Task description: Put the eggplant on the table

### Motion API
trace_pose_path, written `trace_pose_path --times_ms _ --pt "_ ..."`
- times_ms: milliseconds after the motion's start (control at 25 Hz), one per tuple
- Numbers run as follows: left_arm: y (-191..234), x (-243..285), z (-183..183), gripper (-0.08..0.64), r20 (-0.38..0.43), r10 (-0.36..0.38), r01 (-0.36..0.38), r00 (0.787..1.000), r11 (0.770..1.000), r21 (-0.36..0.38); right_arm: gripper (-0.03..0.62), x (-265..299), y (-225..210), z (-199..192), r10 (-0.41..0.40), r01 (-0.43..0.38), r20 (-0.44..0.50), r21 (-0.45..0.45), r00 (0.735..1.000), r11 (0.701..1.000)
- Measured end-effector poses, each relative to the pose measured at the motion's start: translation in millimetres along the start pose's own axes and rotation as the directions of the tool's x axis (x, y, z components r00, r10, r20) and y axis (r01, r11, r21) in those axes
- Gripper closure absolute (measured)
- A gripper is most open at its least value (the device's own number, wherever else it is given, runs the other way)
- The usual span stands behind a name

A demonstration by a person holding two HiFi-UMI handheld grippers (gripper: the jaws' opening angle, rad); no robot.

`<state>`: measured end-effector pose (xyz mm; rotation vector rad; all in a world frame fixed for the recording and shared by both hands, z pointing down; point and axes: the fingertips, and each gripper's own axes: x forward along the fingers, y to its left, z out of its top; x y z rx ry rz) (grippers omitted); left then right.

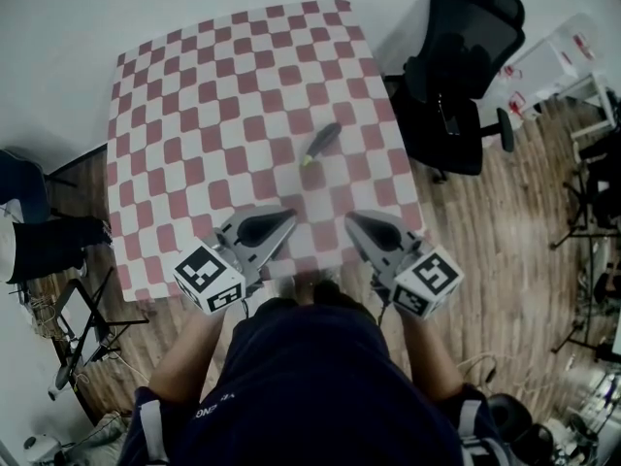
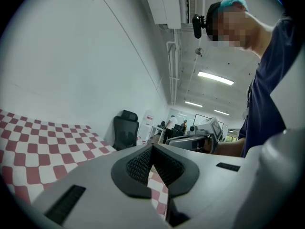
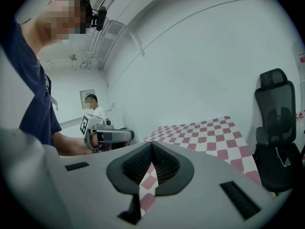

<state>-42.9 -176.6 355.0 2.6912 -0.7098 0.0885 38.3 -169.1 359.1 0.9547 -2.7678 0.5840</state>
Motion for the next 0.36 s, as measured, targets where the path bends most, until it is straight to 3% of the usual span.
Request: trace_pose_path --times_ms 360 --pt "12.3 5.5 3.0 0.534 -0.003 0.013 -0.013 1.0 1.0 0.003 0.575 10.5 -9.3 4.7 0.02 -0.02 -0.01 -0.002 1.0 1.0"
